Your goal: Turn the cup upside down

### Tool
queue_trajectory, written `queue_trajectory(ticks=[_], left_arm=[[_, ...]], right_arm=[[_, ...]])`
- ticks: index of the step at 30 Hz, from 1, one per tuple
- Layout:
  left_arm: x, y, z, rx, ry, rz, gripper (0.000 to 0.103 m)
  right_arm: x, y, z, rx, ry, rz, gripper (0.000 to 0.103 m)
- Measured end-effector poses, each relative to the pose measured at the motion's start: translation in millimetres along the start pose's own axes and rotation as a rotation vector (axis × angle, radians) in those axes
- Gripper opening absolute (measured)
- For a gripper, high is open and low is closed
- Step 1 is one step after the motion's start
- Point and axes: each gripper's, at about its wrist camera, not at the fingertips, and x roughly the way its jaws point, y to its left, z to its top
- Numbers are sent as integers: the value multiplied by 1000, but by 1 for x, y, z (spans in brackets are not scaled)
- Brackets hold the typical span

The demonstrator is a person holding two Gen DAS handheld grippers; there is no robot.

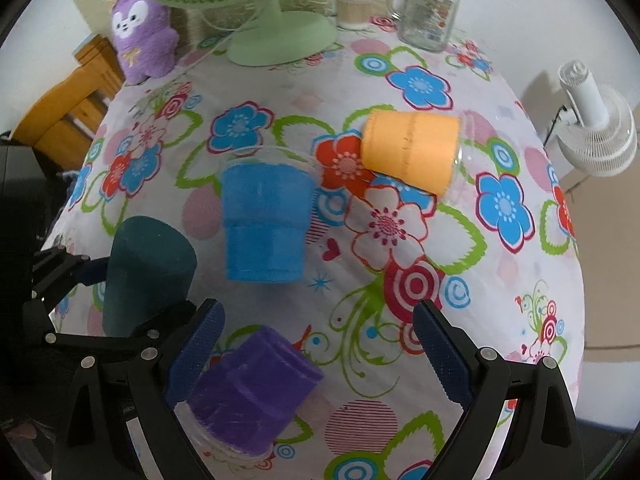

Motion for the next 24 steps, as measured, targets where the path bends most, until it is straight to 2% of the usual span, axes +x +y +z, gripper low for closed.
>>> queue_trajectory(ticks=[7, 15, 19, 24], left_arm=[[11, 13, -13, -99, 59, -29, 70], [10, 40, -31, -352, 75, -93, 70], [4, 47, -40, -410, 68, -88, 70], [16, 54, -44, -444, 87, -59, 70]], right_arm=[[10, 1, 1, -4, 23, 18, 97], [13, 24, 7, -85, 31, 65, 97], [13, 30, 11, -100, 31, 96, 97], [16, 37, 13, -139, 34, 99, 97]])
